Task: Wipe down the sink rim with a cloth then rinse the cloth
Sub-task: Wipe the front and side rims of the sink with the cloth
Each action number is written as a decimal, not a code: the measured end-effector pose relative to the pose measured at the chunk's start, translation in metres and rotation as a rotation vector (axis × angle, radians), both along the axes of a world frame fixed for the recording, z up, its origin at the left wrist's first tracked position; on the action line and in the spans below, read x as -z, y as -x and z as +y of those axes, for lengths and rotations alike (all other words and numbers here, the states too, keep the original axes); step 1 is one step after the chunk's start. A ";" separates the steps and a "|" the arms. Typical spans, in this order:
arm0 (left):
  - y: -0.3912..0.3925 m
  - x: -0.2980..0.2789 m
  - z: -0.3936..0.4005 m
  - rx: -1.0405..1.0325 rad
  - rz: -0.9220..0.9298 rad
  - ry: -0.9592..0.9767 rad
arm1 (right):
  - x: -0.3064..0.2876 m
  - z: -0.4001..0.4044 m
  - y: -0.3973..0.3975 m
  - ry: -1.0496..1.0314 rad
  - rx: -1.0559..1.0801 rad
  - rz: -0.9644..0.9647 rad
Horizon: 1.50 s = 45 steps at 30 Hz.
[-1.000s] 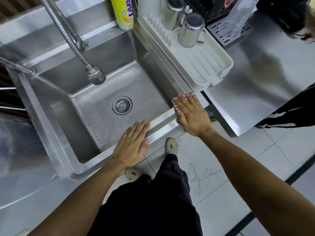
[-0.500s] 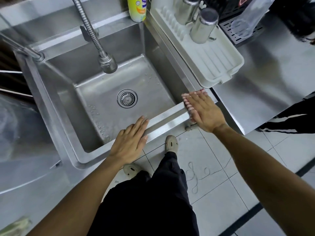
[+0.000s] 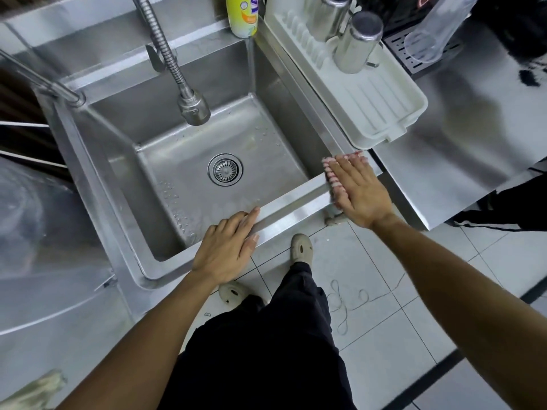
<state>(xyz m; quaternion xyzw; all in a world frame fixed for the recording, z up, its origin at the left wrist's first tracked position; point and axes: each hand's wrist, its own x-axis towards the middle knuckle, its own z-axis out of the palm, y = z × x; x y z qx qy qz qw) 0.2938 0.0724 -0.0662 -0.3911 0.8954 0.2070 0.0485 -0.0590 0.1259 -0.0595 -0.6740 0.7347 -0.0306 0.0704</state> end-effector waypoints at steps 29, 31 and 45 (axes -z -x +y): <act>-0.079 -0.006 0.012 -0.150 -0.031 -0.019 | 0.011 0.019 -0.242 0.023 -0.192 -0.168; -0.086 -0.004 0.012 -0.158 -0.036 -0.022 | 0.016 0.017 -0.210 0.030 -0.296 -0.167; -0.146 0.003 0.004 -0.309 -0.110 0.087 | 0.001 0.013 -0.265 0.017 -0.022 -0.097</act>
